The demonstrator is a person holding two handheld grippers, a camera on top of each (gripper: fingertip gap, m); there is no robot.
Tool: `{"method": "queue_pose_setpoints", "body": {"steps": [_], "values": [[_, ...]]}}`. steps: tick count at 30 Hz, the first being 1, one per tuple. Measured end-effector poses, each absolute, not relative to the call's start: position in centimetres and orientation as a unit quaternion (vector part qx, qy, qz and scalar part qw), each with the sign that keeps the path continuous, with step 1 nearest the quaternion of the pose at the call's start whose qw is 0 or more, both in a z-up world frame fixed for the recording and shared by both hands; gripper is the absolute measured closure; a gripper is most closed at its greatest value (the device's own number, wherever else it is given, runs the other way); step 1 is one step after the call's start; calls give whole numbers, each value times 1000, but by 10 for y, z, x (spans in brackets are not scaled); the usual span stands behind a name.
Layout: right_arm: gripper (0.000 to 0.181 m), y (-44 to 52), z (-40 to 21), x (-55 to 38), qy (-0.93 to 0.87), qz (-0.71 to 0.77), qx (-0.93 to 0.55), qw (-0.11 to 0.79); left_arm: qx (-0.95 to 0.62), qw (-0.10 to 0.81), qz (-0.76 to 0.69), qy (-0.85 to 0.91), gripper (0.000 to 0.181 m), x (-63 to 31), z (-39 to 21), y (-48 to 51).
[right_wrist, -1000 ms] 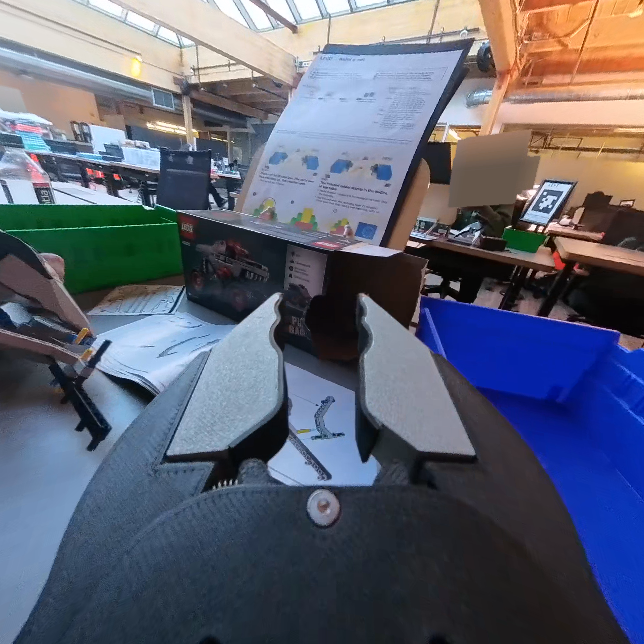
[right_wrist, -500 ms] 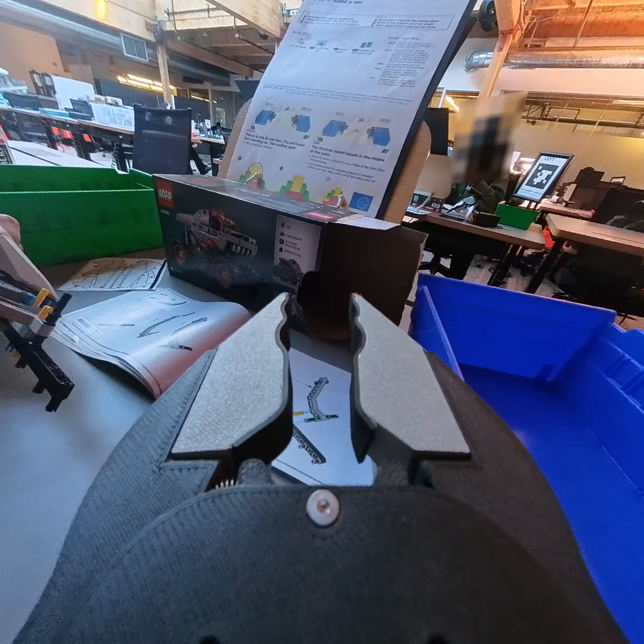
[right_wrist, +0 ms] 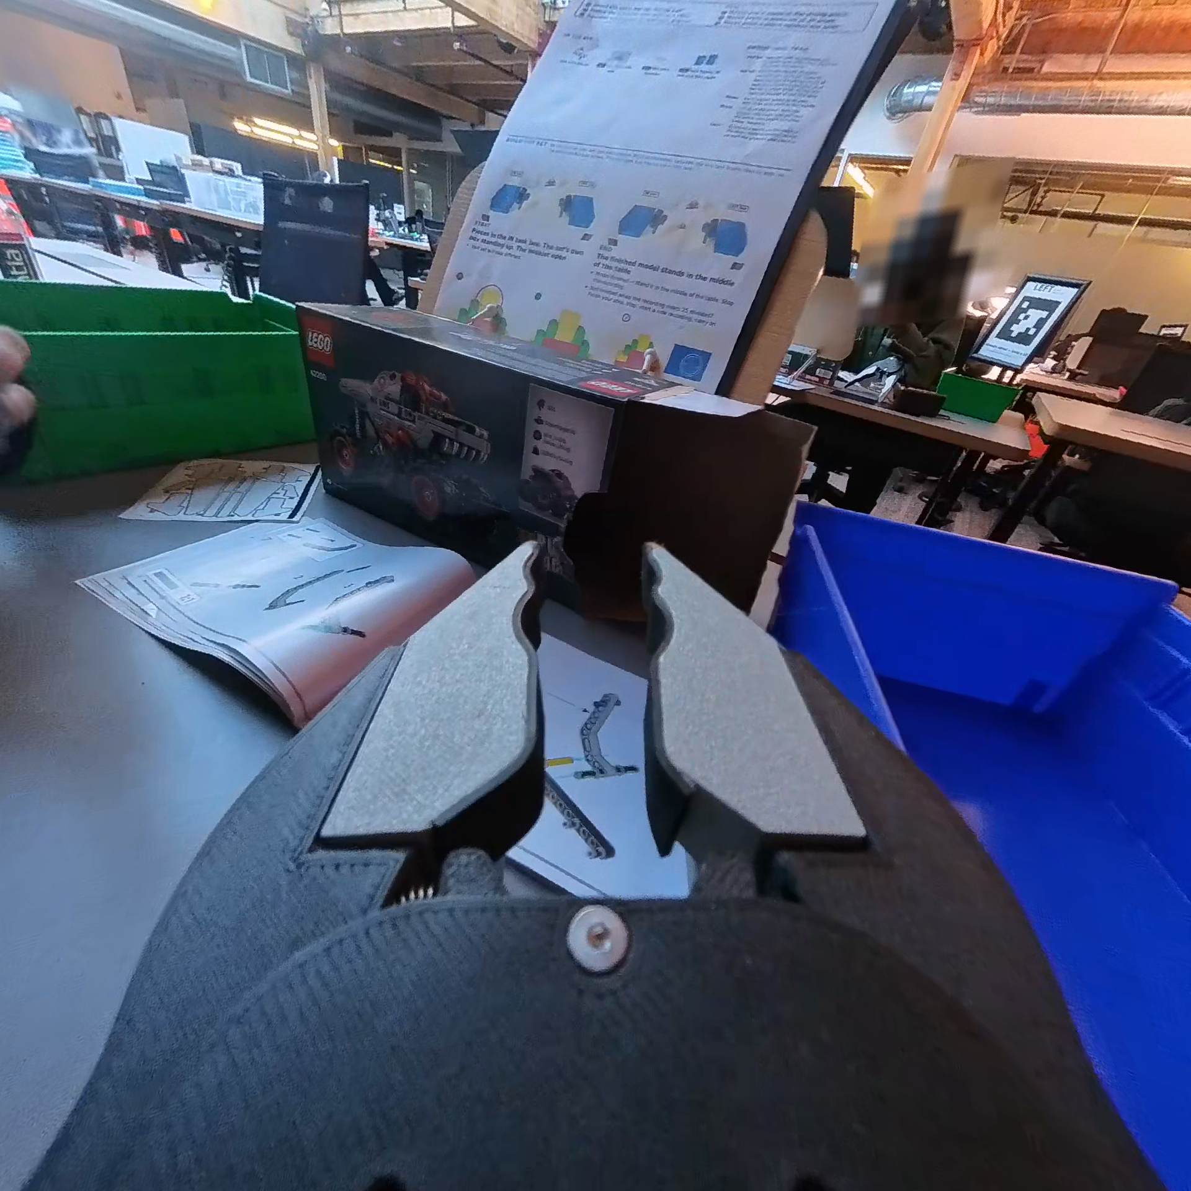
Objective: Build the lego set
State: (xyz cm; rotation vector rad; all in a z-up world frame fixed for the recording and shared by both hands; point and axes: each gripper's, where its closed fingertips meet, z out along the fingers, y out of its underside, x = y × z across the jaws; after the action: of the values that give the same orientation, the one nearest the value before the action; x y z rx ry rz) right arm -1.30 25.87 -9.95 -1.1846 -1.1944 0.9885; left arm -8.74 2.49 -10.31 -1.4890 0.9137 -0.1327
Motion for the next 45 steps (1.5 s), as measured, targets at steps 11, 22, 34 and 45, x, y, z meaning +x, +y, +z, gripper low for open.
{"method": "queue_pose_setpoints", "body": {"steps": [11, 22, 34, 45], "values": [[154, 236, -123, -31, -559, 402, -494, 531, -609, 733, -278, 121, 153, -161, 4, 30], [154, 226, -122, -31, -575, 396, -478, 533, -567, 710, -408, 92, 152, -159, 83, 22], [154, 224, -117, -29, -571, 405, -474, 534, -786, 488, -297, 238, 153, -101, -23, 24], [147, 232, -131, -30, -586, 388, -496, 509, -894, 288, -132, 316, 153, -95, -194, 12]]}}
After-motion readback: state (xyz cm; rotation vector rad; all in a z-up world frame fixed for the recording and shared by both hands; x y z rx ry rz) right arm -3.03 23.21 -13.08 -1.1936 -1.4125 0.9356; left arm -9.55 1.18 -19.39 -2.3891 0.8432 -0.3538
